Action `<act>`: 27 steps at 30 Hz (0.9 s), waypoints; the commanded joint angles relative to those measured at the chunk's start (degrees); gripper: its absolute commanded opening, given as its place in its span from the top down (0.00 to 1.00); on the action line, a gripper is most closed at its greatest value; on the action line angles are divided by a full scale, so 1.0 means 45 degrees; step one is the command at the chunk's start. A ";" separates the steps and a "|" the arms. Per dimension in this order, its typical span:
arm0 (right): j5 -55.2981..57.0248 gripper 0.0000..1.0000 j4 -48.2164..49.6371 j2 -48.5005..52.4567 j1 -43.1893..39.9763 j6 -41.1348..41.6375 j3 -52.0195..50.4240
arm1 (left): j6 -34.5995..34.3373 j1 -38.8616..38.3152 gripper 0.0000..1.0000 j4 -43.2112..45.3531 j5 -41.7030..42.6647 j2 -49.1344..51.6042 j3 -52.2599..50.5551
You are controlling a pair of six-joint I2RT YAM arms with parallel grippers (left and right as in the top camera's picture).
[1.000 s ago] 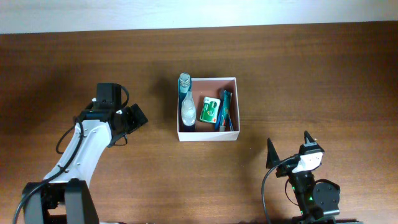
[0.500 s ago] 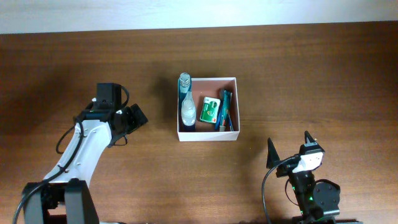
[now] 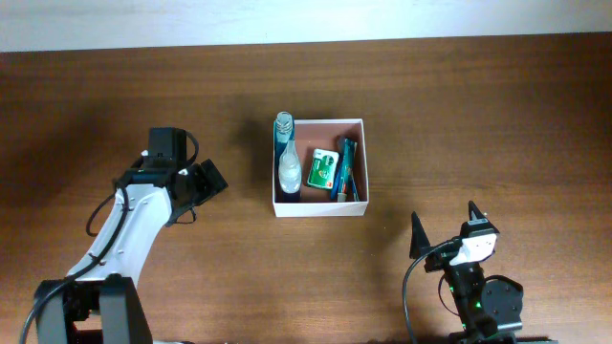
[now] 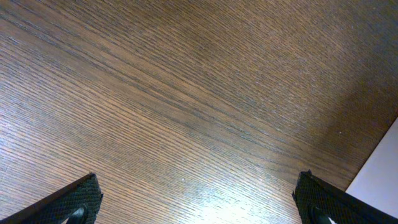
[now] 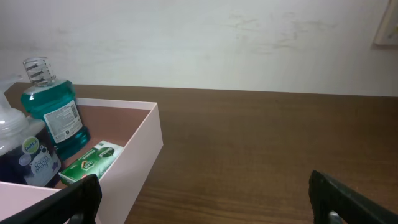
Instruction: Pack container
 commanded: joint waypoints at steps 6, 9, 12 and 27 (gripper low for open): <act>0.0015 0.01 -0.0068 -0.0121 -0.0126 -0.0039 -0.0058 | 0.0068 0.0015 0.00 -0.0005 -0.0049 -0.0049 -0.0034; 0.0015 0.01 -0.0068 -0.0121 -0.0126 -0.0039 -0.0058 | 0.0068 0.0010 0.00 -0.0010 -0.0049 -0.0447 -0.0034; 0.0015 0.02 -0.0073 -0.0121 -0.0126 -0.0039 -0.0058 | 0.0068 0.0010 0.00 -0.0005 -0.0049 -0.1341 -0.0034; 0.0015 0.01 -0.0068 -0.0121 -0.0126 -0.0039 -0.0058 | 0.0068 0.0024 0.01 -0.0102 -0.0049 -0.8854 -0.0034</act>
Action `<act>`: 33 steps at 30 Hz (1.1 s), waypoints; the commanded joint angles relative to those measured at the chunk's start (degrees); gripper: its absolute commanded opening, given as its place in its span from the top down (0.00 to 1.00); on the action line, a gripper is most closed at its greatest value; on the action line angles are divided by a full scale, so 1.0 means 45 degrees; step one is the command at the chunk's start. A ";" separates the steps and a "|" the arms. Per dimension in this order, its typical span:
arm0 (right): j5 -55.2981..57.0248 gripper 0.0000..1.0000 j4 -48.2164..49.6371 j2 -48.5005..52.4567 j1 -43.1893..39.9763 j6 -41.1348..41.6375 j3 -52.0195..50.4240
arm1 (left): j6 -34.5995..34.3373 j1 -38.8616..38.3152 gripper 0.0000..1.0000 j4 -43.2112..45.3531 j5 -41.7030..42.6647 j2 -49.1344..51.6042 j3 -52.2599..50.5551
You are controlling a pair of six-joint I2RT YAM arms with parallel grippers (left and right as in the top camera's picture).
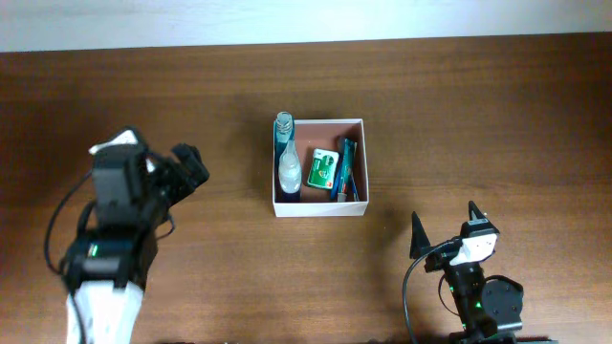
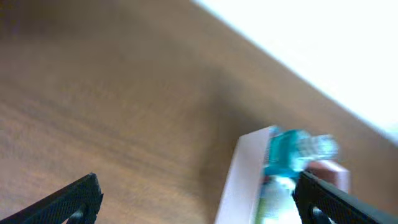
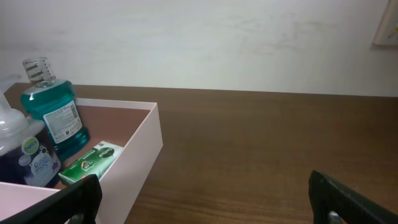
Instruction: Pack container
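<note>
The white-walled box (image 1: 320,208) stands at the table's middle. Inside it are a teal mouthwash bottle (image 1: 284,131), a clear bottle (image 1: 289,172), a green carton (image 1: 322,168) and a dark blue item (image 1: 345,167). My left gripper (image 1: 194,166) hangs open and empty, well left of the box. Its blurred wrist view shows the box's left wall (image 2: 245,177) and the teal bottle (image 2: 289,152). My right gripper (image 1: 445,229) rests open and empty near the front edge. Its view shows the mouthwash (image 3: 53,118) and green carton (image 3: 92,163).
Brown wooden table (image 1: 478,115) all round the box, with a pale wall (image 3: 205,37) beyond its far edge. The left arm's white body (image 1: 105,277) lies along the front left.
My left arm has drawn back to the left and tilted up; its wrist view showed bare wood and now shows the box and the wall. The right arm has not moved.
</note>
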 commanded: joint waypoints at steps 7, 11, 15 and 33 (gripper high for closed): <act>0.0015 0.01 -0.0063 -0.0112 -0.0117 -0.0034 -0.0058 | 0.0073 0.0024 0.00 -0.2059 -0.0102 -0.4794 -0.0034; 0.0015 0.01 -0.0063 -0.0112 -0.0117 -0.0034 -0.0058 | 0.0073 0.0019 0.00 -0.3011 -0.0092 -0.5746 -0.0034; 0.0015 0.01 -0.0063 -0.0112 -0.0117 -0.0034 -0.0058 | 0.0073 0.0019 0.00 -0.3565 -0.0044 -0.5892 -0.0306; 0.0015 0.01 -0.0068 -0.0112 -0.0117 -0.0034 -0.0058 | 0.0073 0.0024 0.00 -0.0704 -0.0291 -1.0234 -0.7091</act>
